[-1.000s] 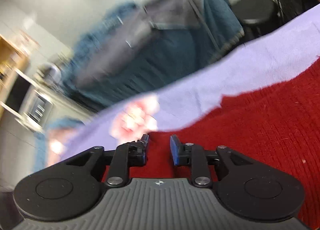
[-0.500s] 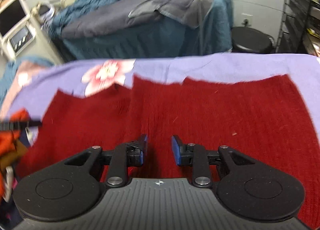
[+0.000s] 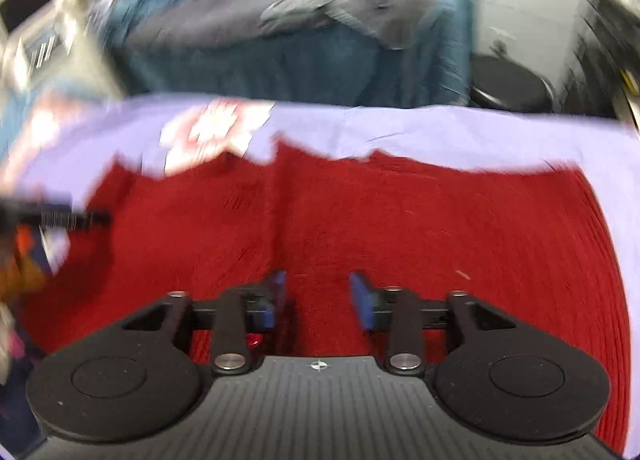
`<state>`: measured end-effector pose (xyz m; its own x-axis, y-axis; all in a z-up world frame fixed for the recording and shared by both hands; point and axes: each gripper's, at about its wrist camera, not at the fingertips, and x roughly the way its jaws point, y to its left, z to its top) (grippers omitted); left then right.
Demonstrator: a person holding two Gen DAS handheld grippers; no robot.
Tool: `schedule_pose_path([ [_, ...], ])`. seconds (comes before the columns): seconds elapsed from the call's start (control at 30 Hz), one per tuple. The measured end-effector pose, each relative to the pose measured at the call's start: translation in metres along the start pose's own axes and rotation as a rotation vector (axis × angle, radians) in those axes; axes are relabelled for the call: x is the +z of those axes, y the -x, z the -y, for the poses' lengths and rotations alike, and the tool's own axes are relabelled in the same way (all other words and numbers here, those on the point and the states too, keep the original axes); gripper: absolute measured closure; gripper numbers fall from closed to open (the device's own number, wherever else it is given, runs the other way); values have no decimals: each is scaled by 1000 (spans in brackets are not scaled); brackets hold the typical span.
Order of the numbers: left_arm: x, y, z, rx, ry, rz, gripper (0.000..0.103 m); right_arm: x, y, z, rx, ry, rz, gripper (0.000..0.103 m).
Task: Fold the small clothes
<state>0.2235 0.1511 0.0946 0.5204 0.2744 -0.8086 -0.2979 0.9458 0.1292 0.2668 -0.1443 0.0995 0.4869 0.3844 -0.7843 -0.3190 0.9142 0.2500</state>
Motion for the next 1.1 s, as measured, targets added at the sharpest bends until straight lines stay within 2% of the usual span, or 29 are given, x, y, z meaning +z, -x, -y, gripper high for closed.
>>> schedule_pose_path([
  [0.13, -8, 47, 25, -195, 13, 85, 23, -13, 37, 42, -61, -147, 53, 8],
  [0.3, -12, 79, 105, -468, -171, 163, 23, -37, 74, 76, -166, -215, 61, 1],
  [0.37, -10, 79, 141, -505, -273, 178, 23, -47, 83, 82, -181, -214, 52, 1],
  [0.43, -4, 67, 167, -507, -312, 152, 23, -54, 88, 87, -177, -223, 47, 1],
  [0.57, 12, 27, 175, -499, -210, 55, 28, -67, 98, 94, -177, -263, 34, 1],
  [0.6, 15, 18, 173, -469, -203, 39, 28, -71, 101, 95, -175, -270, 35, 1],
  [0.67, 14, 2, 164, -300, -207, 6, 31, -73, 104, 96, -171, -268, 39, 2],
  [0.7, 16, -5, 156, -257, -180, -16, 29, -75, 105, 95, -169, -268, 40, 1],
  [0.77, 14, -19, 133, -289, -102, -65, 26, -76, 106, 98, -162, -285, 44, 1],
  [0.8, 11, -24, 127, -262, -108, -77, 26, -76, 107, 100, -158, -292, 45, 1],
  [0.83, 8, -28, 124, -212, -144, -82, 25, -76, 107, 101, -156, -293, 43, 1],
  [0.87, 6, -31, 120, -205, -155, -80, 24, -76, 107, 102, -151, -291, 43, 1],
  [0.93, 6, -35, 109, -232, -125, -85, 22, -75, 108, 103, -142, -285, 44, 1],
  [1.0, 7, -31, 109, -217, -135, -87, 22, -75, 107, 105, -135, -274, 36, 1],
  [1.1, 15, -6, 112, -236, -110, -27, 23, -76, 108, 105, -123, -276, 41, 1],
])
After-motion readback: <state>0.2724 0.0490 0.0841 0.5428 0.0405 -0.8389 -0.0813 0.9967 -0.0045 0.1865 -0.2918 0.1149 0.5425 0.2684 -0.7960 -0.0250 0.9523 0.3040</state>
